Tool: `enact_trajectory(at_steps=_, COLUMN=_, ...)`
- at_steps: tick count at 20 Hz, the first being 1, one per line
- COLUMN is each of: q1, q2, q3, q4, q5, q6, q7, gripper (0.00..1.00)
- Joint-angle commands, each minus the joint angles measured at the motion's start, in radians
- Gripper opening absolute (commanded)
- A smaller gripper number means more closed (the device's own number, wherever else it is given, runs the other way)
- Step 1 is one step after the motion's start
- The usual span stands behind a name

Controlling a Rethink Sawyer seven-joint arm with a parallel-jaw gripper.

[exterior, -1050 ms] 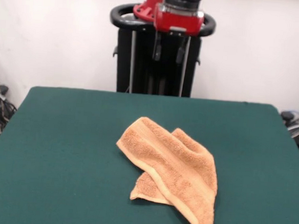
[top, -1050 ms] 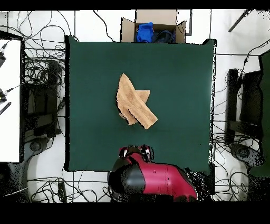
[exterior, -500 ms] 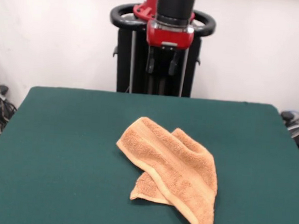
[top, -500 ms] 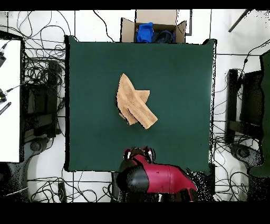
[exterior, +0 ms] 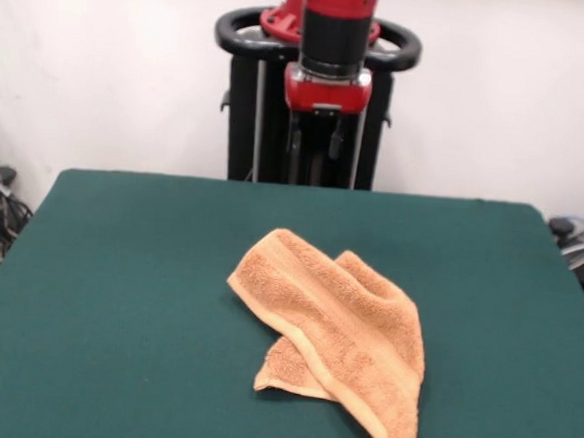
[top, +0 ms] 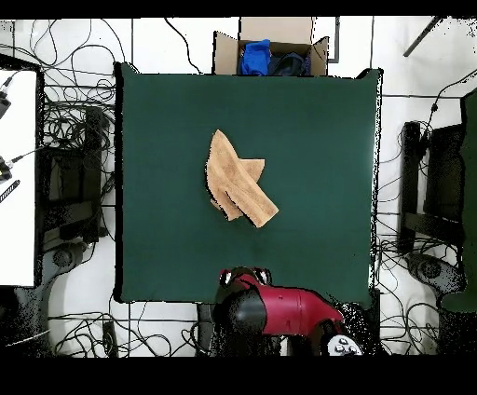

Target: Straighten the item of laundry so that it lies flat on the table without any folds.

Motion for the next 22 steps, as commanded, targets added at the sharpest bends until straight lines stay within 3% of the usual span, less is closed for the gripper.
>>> enact_trajectory(at_steps=1, q1=0.024, q2=0.123, q3=-0.010, q4=-0.116, q5=-0.030, q6=-0.070, q7=0.130, gripper=1.00)
enact_trajectory(at_steps=22, q1=0.056, q2=0.105, q3=0.038, q4=-0.334, q5=0.033, q6=0.190, q7=0.065, gripper=1.00)
